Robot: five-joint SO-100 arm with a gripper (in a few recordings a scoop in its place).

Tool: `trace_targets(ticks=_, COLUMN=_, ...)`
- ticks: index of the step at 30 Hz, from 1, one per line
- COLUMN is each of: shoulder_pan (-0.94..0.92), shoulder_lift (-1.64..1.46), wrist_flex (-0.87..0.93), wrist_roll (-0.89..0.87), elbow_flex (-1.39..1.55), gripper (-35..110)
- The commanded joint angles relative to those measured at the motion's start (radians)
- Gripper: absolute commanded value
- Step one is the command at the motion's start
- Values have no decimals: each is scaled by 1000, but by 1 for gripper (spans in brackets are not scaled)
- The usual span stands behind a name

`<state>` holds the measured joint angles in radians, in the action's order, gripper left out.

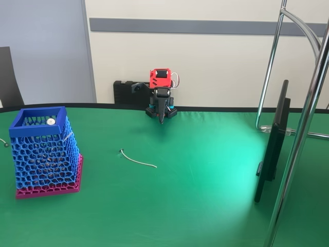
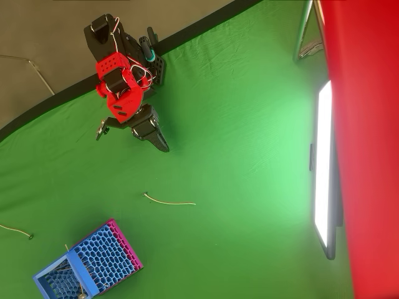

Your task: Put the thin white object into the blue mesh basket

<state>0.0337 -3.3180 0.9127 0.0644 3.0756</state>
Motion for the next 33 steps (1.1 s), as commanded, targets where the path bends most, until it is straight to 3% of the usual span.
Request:
trace_targets(ticks=1, shoulder_pan=5, shoulder_lift=-6, wrist_flex=0, wrist_roll=8, elbow_flex=-8, gripper=1)
trace_targets(ticks=24, shoulder_pan=-52, shoulder_lift=-6, wrist_flex=-21, wrist_roll=-69, elbow_flex=-3, gripper=1)
trace_targets(ticks=33, shoulder_pan=-114, shoulder_lift=52, wrist_flex=60, wrist_roll=-117, elbow_flex=-110, gripper=1)
